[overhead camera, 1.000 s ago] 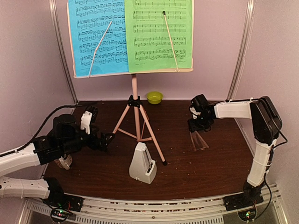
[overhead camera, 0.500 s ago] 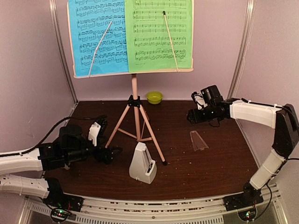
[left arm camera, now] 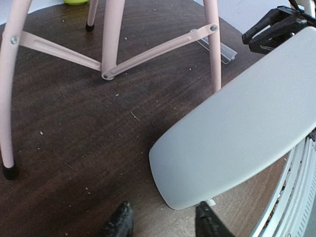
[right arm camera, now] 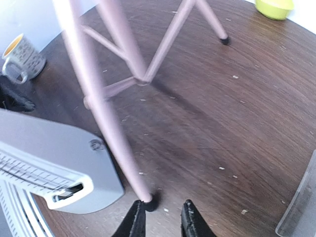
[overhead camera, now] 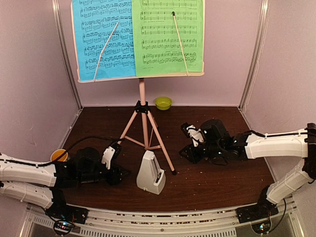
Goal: Set up the instrument practice props
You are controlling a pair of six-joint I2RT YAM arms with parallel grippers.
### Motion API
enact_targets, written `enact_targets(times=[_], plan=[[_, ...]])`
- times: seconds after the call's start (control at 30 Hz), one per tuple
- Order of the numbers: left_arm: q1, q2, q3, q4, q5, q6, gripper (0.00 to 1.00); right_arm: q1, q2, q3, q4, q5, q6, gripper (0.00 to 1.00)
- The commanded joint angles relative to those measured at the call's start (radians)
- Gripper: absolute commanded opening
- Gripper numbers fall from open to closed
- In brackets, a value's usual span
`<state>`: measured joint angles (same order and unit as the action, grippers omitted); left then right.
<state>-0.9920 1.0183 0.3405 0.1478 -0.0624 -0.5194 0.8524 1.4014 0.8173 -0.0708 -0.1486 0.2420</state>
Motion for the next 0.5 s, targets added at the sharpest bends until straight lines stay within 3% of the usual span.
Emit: enact_targets(times=[0.0,0.2,0.47], plan=[[-0.018,0.056,0.006,0.089,0.072,-0.033,0.39,0.059,0.049,-0.002,0.129,0.048,0.056,0.24],[-0.039,0.136,0.031,0.105,0.087,-0.051,0.3,0.123,0.155,0.053,0.162,0.067,0.069,0.17],[-0.058,0.17,0.031,0.152,0.107,-0.065,0.25,0.188,0.224,0.105,0.136,0.098,0.06,0.14]])
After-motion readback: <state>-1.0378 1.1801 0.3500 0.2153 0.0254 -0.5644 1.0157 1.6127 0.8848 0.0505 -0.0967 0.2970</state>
